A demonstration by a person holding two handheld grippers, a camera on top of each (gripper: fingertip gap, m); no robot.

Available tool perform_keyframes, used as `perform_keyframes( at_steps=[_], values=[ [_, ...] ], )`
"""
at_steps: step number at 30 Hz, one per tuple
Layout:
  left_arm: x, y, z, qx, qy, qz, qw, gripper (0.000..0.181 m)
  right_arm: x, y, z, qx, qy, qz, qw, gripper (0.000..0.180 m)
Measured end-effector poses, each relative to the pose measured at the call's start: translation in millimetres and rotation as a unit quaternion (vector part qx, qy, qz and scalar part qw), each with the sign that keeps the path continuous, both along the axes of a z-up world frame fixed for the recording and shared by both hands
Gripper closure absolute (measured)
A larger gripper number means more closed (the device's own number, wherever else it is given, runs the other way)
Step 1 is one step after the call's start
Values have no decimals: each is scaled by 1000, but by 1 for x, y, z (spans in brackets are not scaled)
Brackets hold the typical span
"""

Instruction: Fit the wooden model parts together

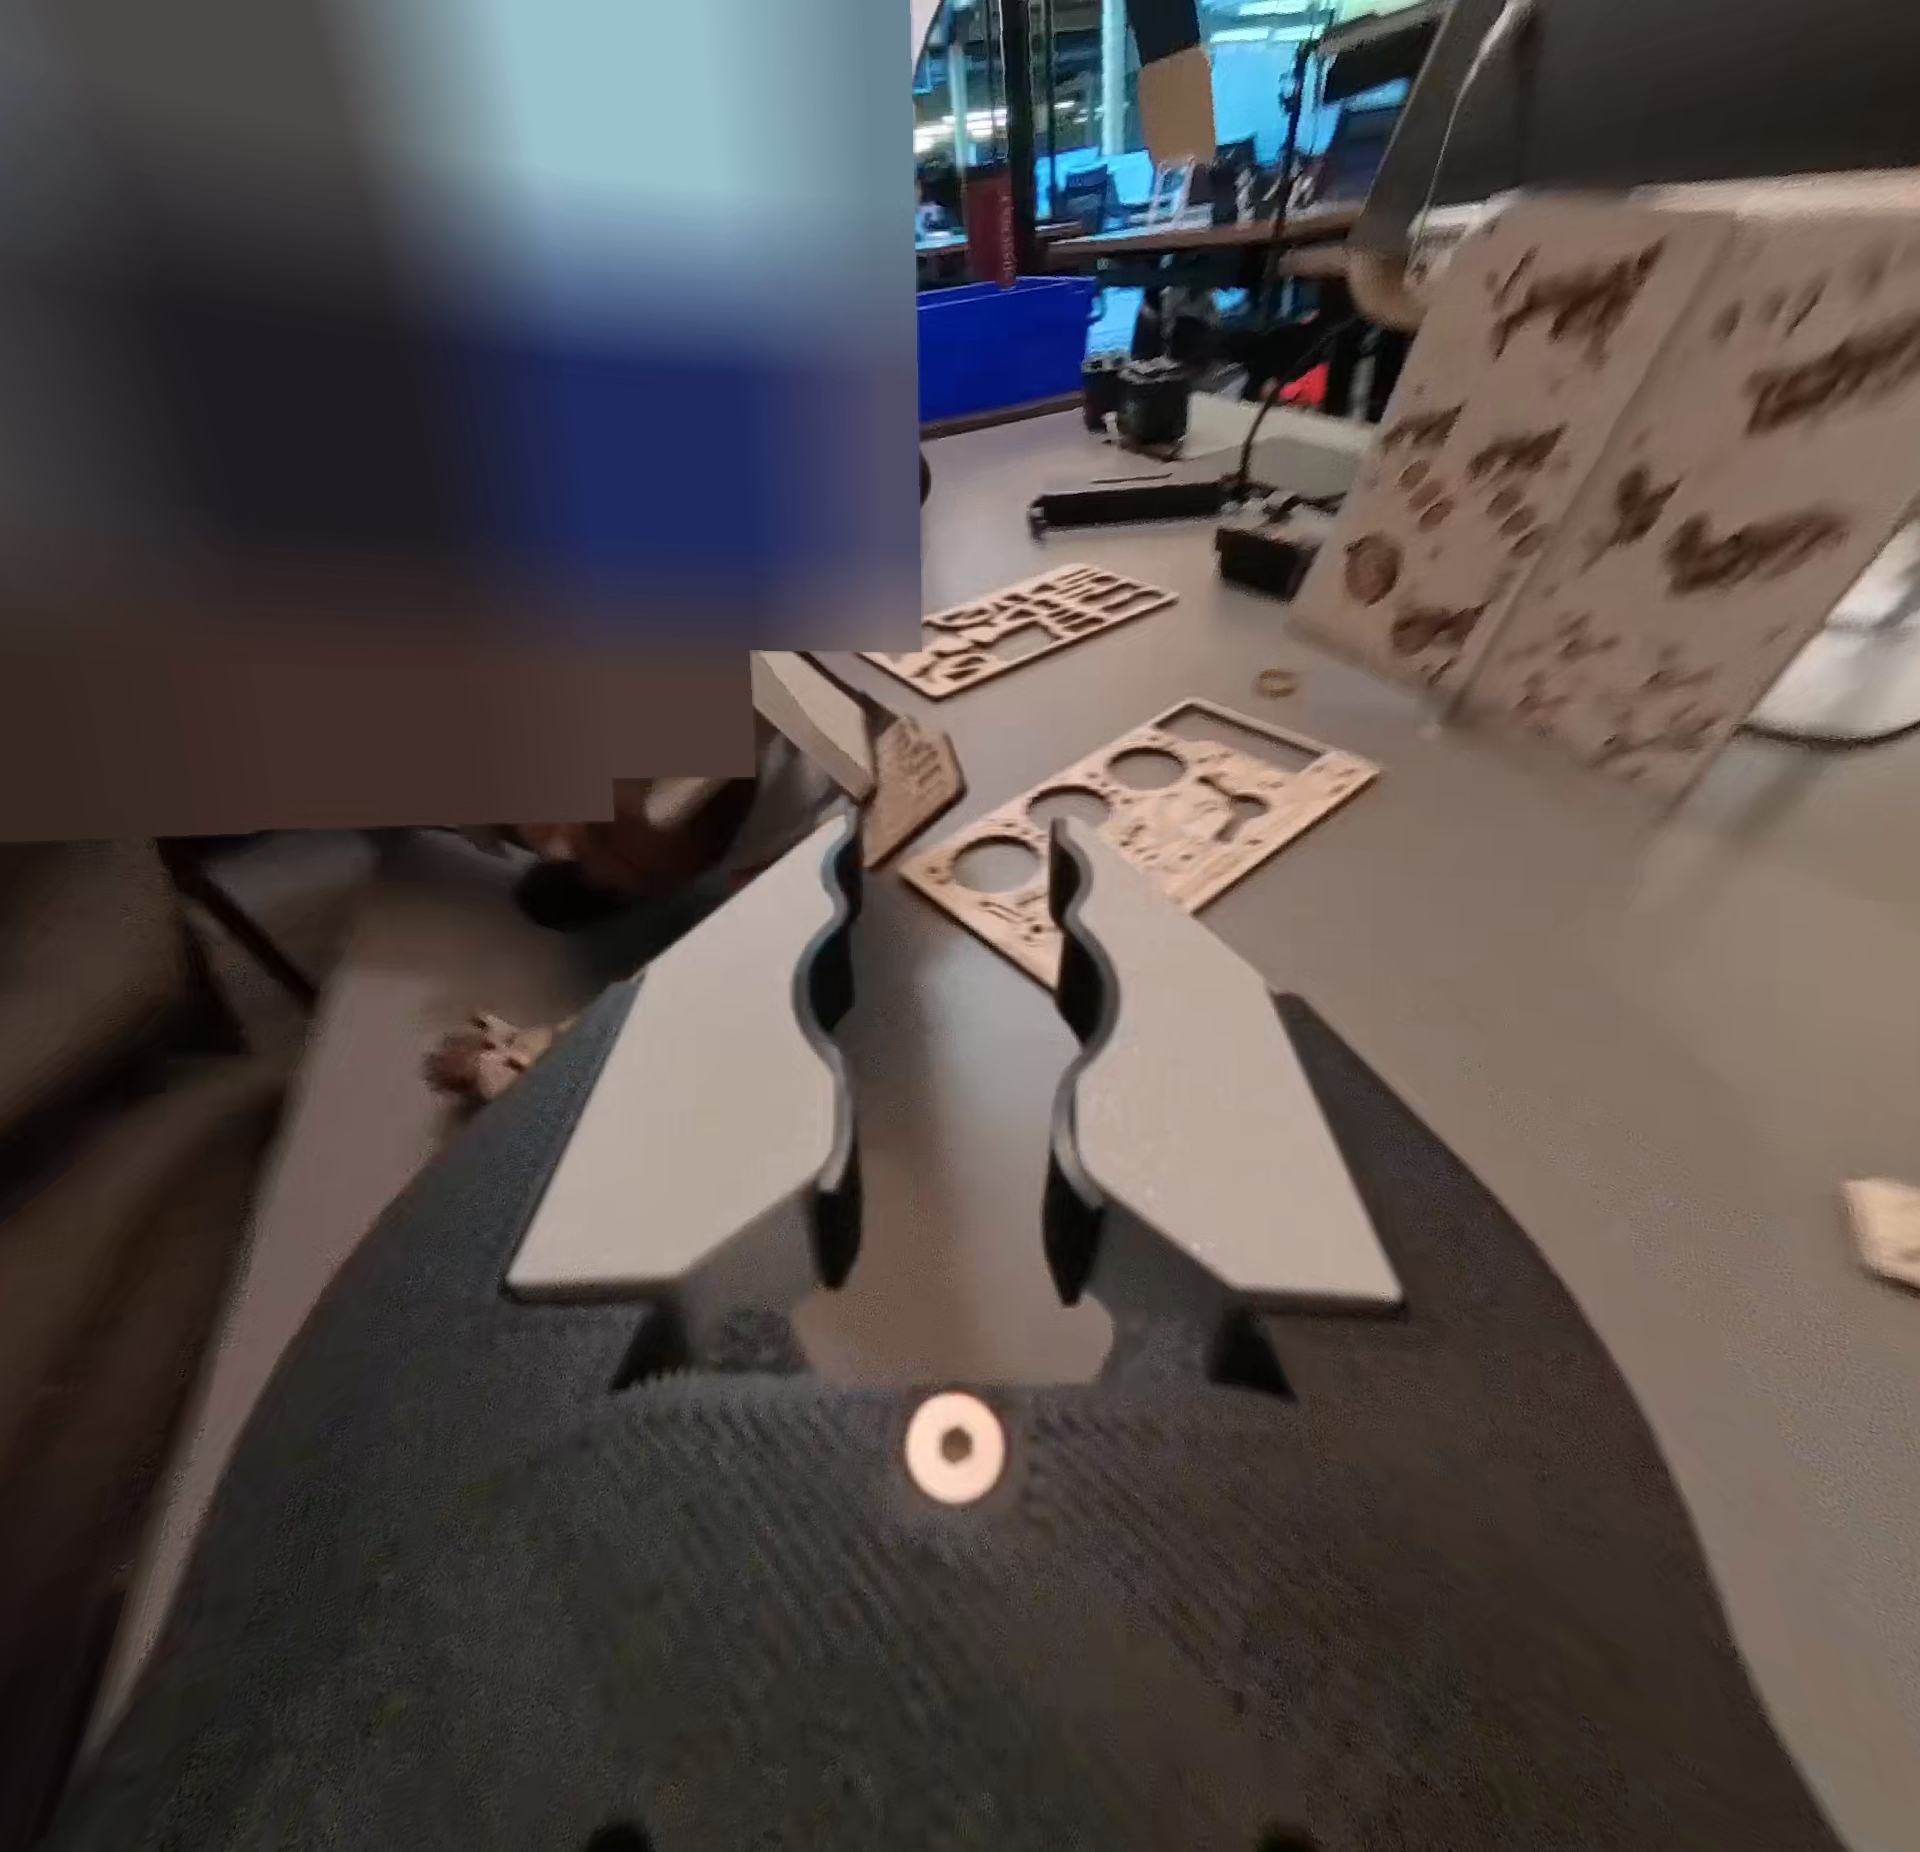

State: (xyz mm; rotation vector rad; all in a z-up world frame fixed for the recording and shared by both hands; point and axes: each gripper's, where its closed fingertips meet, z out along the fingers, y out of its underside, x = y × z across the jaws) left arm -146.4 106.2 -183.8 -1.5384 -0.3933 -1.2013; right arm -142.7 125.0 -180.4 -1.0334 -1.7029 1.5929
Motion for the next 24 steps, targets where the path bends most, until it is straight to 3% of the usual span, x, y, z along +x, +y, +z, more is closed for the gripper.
perform_keyframes(
  at_steps=[7,12,24],
  values=[
    [13,1,6,18,94,22,995,180,1,-6,6,-210,-75,40,974,160],
    [16,0,10,28,116,31,992,180,3,-14,10,-224,-72,57,970,175],
    [14,0,11,32,152,50,987,180,3,-9,14,-264,-74,58,960,177]
  ],
)
